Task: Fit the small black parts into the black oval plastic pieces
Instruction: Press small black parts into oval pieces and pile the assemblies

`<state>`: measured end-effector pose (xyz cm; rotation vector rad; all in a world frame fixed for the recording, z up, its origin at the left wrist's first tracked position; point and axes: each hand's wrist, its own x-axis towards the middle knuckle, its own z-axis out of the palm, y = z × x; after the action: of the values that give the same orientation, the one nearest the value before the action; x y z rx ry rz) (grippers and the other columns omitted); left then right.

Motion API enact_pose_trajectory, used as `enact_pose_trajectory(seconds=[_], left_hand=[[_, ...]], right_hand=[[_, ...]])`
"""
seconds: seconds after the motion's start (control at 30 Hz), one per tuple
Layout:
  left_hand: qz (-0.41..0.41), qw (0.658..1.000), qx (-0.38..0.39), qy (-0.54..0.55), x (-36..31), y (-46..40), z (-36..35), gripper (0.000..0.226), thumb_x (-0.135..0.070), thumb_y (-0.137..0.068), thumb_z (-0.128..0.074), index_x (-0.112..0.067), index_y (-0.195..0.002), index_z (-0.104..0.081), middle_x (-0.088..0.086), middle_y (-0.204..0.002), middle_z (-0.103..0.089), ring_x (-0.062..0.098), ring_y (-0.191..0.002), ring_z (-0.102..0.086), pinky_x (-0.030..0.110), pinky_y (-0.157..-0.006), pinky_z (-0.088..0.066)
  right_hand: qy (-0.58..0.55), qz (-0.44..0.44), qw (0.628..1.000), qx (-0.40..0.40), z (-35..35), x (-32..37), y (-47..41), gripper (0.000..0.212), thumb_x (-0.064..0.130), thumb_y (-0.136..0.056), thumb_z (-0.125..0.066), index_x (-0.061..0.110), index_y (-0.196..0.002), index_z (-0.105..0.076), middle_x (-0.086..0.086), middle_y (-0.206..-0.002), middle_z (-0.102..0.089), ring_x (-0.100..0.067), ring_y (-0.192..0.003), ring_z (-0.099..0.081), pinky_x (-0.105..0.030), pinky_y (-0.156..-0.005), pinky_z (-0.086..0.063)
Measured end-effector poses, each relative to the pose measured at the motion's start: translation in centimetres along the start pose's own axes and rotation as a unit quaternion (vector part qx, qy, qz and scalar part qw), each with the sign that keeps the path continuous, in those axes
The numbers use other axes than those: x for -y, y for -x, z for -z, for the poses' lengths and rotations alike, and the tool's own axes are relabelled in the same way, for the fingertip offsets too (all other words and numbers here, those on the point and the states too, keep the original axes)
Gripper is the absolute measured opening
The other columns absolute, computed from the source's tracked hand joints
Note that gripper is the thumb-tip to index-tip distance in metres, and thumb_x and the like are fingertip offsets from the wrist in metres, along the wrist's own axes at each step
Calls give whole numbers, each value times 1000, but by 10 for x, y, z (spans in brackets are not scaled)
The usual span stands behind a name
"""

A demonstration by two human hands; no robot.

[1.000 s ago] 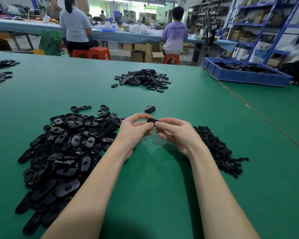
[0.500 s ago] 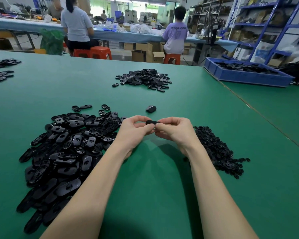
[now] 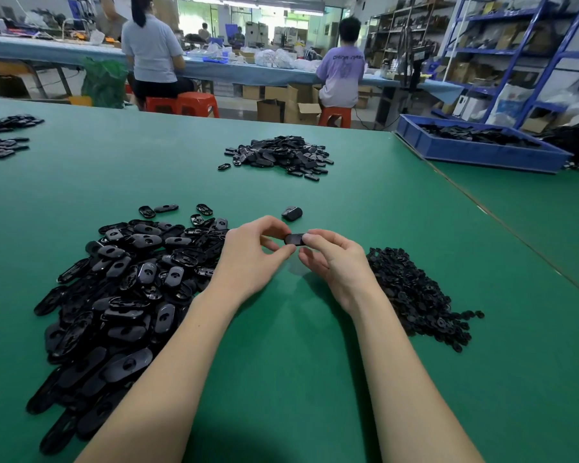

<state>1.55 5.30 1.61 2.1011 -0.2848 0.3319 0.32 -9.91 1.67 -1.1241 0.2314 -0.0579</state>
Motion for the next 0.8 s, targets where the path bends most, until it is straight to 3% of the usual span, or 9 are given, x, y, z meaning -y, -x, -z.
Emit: enact_pose_trajectory(seconds=[0.1,0.23,0.47,0.8], left_hand=[[5,994,-65,-91,2,-8,-3,18,-42,-78,-80,-36,-92,-70,-16,-98,-66,6,-84,-62,27,-76,-48],[40,975,-131,-174,-4,-37,-23,19,-44,-80,-76,-34,-95,-69,-7,-109,-62,18,-103,-60,30,-72,-40],[51,965,-59,-249,10,-81,-55,19,-42,-85,-73,-31,-100,-69,0,-116,-59,23,-115,-52,31,-78,-38],[8,969,-59,-240,-2,-48,-52,38,-41,-87,-68,-26,-120,-57,1,-120,-58,25,-117,-48,37,-95,-41]], right_hand=[[12,46,997,-68,-2,-8,-5,3,3,-96,-64,5,-98,-65,-11,-96,-64,-15,-61,-67,-24,-59,-58],[29,88,989,-115,-3,-14,-8,12,3,-98,-53,4,-97,-66,-7,-89,-65,-11,-49,-61,-23,-51,-54],[49,76,991,-95,-2,-13,-8,16,5,-97,-57,7,-86,-69,-3,-78,-68,-11,-49,-59,-22,-49,-52],[43,58,995,-64,0,-10,-10,19,6,-97,-58,10,-82,-69,5,-66,-70,-9,-47,-57,-20,-48,-51]])
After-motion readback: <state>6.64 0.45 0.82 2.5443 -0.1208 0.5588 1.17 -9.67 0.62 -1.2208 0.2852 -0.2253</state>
